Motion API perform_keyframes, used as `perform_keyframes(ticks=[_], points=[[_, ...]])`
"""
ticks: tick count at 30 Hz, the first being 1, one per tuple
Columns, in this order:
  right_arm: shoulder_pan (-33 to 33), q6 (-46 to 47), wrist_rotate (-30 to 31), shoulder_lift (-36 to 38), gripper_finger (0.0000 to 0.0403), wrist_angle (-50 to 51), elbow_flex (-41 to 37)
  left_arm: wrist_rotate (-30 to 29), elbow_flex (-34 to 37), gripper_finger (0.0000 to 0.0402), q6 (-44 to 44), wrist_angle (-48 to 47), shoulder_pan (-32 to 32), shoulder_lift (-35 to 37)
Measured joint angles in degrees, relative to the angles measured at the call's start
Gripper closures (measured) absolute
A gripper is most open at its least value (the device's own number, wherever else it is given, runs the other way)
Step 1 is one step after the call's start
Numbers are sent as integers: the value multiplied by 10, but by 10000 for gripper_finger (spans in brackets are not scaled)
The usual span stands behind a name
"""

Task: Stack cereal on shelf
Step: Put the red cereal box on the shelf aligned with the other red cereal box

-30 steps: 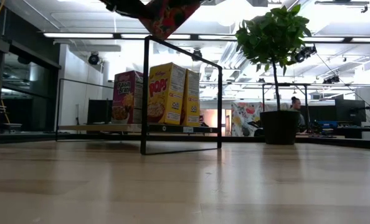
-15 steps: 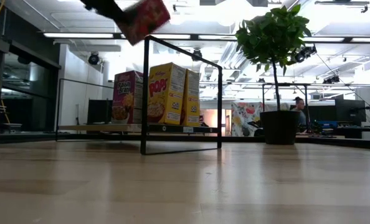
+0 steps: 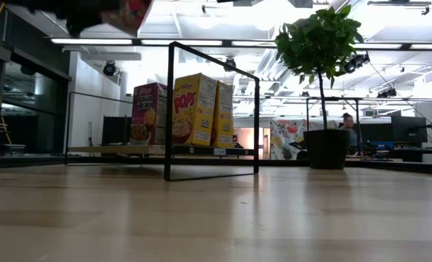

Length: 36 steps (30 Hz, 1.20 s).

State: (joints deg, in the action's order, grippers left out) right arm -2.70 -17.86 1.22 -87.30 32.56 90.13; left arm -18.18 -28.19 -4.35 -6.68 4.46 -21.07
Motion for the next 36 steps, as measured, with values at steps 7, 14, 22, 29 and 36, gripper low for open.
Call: perform_keyframes(ticks=[7,14,22,29,36], points=[[0,14,0,-1,98,3,0,-97,103,263,-87,19,-1,56],[0,14,0,-1,98,7,0,-222,158,262,-126,15,-4,57],[0,14,0,-1,98,7,0,-244,220,260,-197,10,-44,56],[0,13,0,-1,98,6,0,-288,244,259,-231,10,-71,46],[0,13,0,-2,98,6,0,-251,244,255,-265,6,-76,3]])
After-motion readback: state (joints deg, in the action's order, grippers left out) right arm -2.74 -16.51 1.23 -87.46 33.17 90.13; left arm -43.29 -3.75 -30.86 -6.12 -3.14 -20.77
